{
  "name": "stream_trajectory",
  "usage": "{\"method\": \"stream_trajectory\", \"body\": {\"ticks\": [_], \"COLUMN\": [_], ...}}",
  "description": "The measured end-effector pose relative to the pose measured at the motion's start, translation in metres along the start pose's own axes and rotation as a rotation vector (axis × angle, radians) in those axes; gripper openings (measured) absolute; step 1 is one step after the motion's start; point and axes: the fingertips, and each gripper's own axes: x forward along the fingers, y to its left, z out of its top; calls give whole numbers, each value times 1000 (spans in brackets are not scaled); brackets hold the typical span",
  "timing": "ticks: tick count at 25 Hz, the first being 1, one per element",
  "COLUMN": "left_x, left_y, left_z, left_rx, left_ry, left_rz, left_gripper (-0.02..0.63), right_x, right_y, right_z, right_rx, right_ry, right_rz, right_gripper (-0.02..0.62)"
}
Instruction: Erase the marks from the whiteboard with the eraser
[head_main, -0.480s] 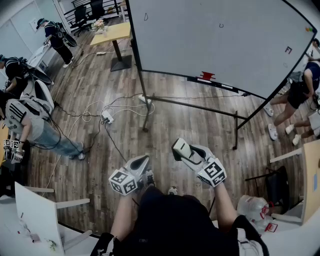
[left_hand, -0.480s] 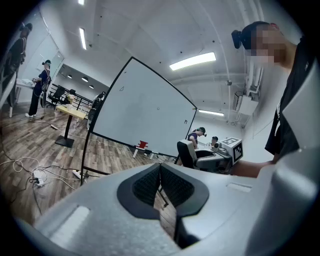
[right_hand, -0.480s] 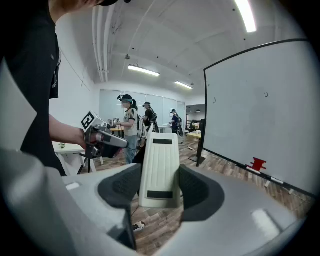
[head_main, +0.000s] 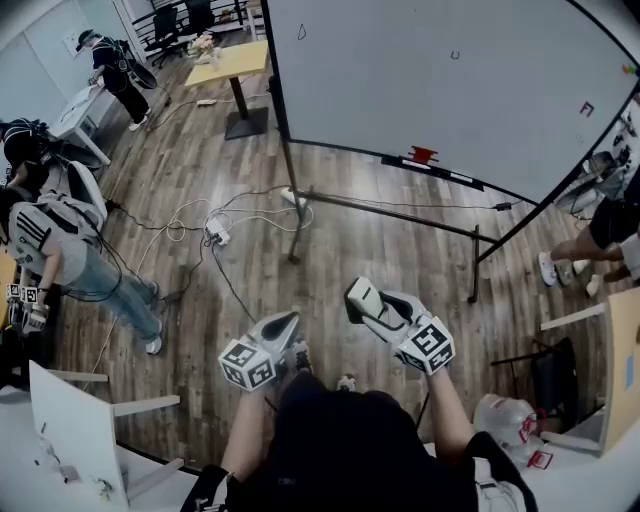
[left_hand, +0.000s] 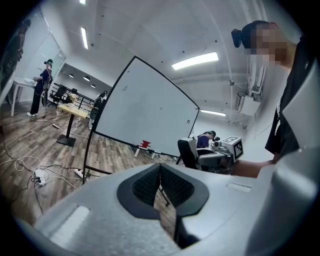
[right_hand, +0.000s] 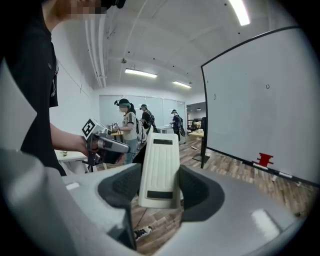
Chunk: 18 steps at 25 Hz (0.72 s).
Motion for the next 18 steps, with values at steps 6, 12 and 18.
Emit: {"method": "stream_trajectory", "body": {"ticks": [6, 12, 18], "left_x": [6, 16, 17], "left_y": [22, 47, 84], "left_z": [10, 27, 46], "left_rx": [-5, -6, -11], "left_ry": [9, 6, 3], "left_rz": [1, -13, -19], "left_gripper": [12, 12, 12], "right_x": [18, 46, 77], "right_y": [-9, -20, -32], "right_z": [14, 21, 41], "right_rx": [15, -24, -30], "right_ry": [-17, 18, -11], "right_rz": [10, -4, -35], "right_gripper": [242, 242, 242]}}
